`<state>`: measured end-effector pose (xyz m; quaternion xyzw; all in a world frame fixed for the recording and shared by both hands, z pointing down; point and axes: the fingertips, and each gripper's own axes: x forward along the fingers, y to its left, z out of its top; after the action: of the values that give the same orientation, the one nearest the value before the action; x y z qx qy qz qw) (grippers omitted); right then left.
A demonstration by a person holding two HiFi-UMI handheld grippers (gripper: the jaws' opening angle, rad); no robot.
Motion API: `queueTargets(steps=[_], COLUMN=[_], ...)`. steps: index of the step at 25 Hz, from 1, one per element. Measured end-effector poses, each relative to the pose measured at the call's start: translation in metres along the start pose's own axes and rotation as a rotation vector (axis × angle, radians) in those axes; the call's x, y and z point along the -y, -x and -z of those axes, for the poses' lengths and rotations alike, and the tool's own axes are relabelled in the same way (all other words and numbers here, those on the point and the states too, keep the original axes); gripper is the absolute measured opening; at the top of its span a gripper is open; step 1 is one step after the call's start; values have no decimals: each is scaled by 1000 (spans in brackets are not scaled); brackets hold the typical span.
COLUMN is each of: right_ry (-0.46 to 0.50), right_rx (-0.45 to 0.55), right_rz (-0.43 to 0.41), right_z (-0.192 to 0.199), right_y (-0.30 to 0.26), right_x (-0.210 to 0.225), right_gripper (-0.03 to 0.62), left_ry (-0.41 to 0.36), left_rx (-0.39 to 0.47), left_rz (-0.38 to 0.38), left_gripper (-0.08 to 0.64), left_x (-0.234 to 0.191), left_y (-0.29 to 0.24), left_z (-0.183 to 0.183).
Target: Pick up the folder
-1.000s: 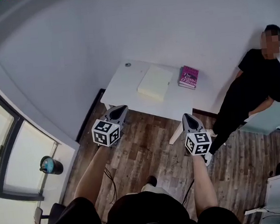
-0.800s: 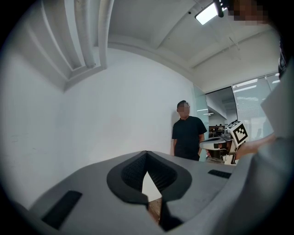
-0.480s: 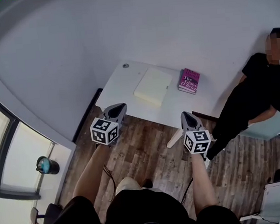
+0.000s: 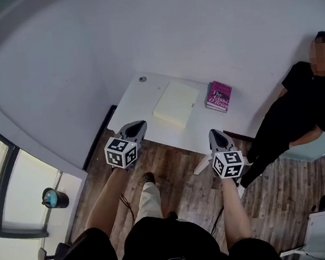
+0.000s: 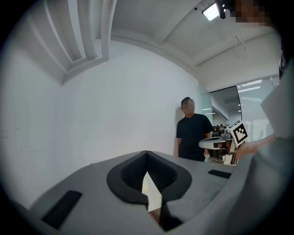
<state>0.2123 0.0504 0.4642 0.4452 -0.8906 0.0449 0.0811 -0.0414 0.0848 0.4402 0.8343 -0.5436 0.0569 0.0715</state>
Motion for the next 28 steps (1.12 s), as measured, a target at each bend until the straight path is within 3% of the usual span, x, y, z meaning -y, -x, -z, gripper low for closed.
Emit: queueTargets(steps=[18, 28], right_ry=[-16, -24], right_rx=[-12, -40], right_rz=[92, 137], right_z=[-30, -35], right_y=[-150, -184], right_x=[44, 60], right_gripper=[25, 25], left_ry=[0, 14], left_rx=[13, 3], left_rz=[101, 149], left_gripper=[20, 20], left_x=[-124, -153], left_y=[-142, -184], left_z=[-32, -39])
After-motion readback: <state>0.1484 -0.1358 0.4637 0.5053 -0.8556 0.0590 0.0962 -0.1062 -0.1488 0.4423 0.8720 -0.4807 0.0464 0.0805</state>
